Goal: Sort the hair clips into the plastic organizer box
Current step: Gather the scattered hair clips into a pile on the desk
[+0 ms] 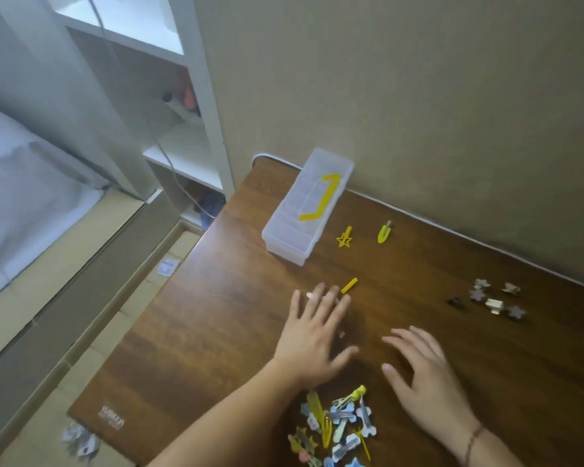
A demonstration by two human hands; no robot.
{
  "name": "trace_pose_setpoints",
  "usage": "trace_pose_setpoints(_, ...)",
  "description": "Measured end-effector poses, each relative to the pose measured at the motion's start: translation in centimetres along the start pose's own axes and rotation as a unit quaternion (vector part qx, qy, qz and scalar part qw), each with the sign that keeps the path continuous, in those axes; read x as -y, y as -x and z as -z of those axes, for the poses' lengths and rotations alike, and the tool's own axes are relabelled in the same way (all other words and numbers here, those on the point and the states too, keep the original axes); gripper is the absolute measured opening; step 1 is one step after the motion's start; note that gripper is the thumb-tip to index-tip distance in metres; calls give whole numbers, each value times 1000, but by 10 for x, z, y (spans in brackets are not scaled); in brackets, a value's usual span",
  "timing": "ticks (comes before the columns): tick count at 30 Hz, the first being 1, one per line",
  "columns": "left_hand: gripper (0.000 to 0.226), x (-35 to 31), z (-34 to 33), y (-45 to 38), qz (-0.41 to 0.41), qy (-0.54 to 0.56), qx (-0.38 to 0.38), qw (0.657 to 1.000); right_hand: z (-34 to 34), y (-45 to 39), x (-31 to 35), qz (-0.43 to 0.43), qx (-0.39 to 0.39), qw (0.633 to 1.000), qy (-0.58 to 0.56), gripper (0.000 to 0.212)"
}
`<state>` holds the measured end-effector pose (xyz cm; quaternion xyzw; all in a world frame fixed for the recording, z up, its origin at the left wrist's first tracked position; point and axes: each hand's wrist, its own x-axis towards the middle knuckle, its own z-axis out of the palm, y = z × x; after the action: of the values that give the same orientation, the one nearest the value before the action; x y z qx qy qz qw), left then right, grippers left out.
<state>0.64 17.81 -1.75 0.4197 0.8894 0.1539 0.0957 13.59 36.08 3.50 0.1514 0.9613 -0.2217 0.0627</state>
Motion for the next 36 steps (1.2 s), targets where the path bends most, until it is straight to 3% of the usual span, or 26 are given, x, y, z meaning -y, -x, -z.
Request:
trace_pose_setpoints(6,73,-5,-6,22,-270,0,90,959,-3,-18,-6,25,-11,1000,-8,48)
trace_pose_setpoints(10,56,4,2,33,-349,71,40,934,-1,-64,21,115,37,992,25,64)
trace_pose_setpoints(12,42,8,13,27,-300,163,-53,938,-9,-77,27,142,88,983,79,67)
trace_pose_setpoints(15,26,10,28,-5,-159,259,-207,930,-20,-72,22,154,113,975,111,65)
trace_pose_setpoints(17,27,5,32,-41,-81,270,-227,932,-21,-56,17,175,99,967,158,63)
trace_pose_setpoints(22,61,-9,30,-144,40,181,-108,977,-29,0,-11,272,115,926,236,53)
trace_pose_setpoints(24,69,-9,25,-174,47,119,-59,990,-41,20,-26,301,126,903,278,46)
trace_pose_setpoints(28,76,-10,20,-208,20,26,17,999,-43,35,-40,293,165,872,356,57)
trace_pose_setpoints(32,78,-20,11,-188,-55,-35,63,996,-9,26,-33,193,20,965,176,49)
trace_pose_setpoints(36,76,-36,2,-113,-148,47,88,984,23,1,-47,26,-77,997,3,48)
